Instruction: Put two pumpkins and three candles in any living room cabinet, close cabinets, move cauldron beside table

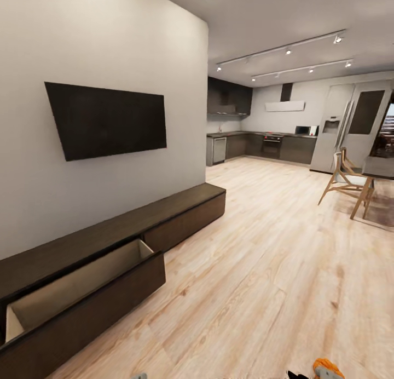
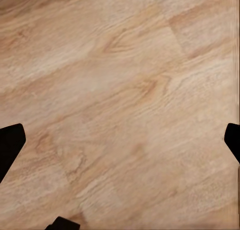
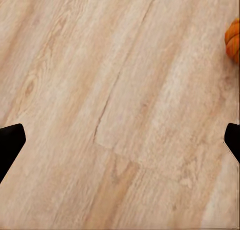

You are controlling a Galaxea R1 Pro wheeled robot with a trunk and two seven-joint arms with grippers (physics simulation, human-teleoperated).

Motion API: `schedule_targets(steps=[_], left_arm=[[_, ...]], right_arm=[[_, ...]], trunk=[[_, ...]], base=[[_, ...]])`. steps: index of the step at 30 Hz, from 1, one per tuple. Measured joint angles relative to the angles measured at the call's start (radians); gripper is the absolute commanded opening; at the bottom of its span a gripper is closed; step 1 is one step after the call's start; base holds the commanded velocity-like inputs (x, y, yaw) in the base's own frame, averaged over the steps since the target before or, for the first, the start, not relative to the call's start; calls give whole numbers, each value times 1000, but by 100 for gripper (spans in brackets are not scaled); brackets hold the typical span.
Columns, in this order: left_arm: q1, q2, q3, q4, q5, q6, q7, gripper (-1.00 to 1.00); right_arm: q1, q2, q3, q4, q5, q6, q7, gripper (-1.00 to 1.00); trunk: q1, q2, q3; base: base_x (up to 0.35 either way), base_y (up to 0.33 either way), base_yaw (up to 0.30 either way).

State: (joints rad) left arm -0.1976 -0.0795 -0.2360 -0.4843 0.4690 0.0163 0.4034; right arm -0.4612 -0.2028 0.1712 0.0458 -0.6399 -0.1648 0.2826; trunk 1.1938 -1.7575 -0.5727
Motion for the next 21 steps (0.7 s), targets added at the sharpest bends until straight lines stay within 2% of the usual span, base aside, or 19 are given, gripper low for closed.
schedule_targets(steps=[10, 13, 15, 18, 21], left_arm=[[0, -1, -11, 0, -6, -2, -4, 100], [0, -2, -55, -9, -10, 6, -6, 100], [0, -8, -102, -18, -11, 11, -5, 100], [-2, -14, -131, -50, -12, 16, -5, 100], [-3, -17, -157, -119, -12, 41, -4, 100]], right_arm=[[0, 0, 0, 0, 0, 0, 0, 100], [0, 0, -1, 0, -1, 0, 0, 100], [0, 0, -1, 1, -1, 1, -1, 100], [0, 0, -2, 1, -1, 1, -2, 100], [0, 0, -2, 1, -2, 3, -16, 100]], trunk=[[0, 0, -5], [0, 0, -6], [0, 0, -7], [-1, 0, -8], [0, 0, -9]], base=[[0, 0, -290], [11, 0, -290], [175, 0, -290], [272, 0, -290], [196, 0, -290]])
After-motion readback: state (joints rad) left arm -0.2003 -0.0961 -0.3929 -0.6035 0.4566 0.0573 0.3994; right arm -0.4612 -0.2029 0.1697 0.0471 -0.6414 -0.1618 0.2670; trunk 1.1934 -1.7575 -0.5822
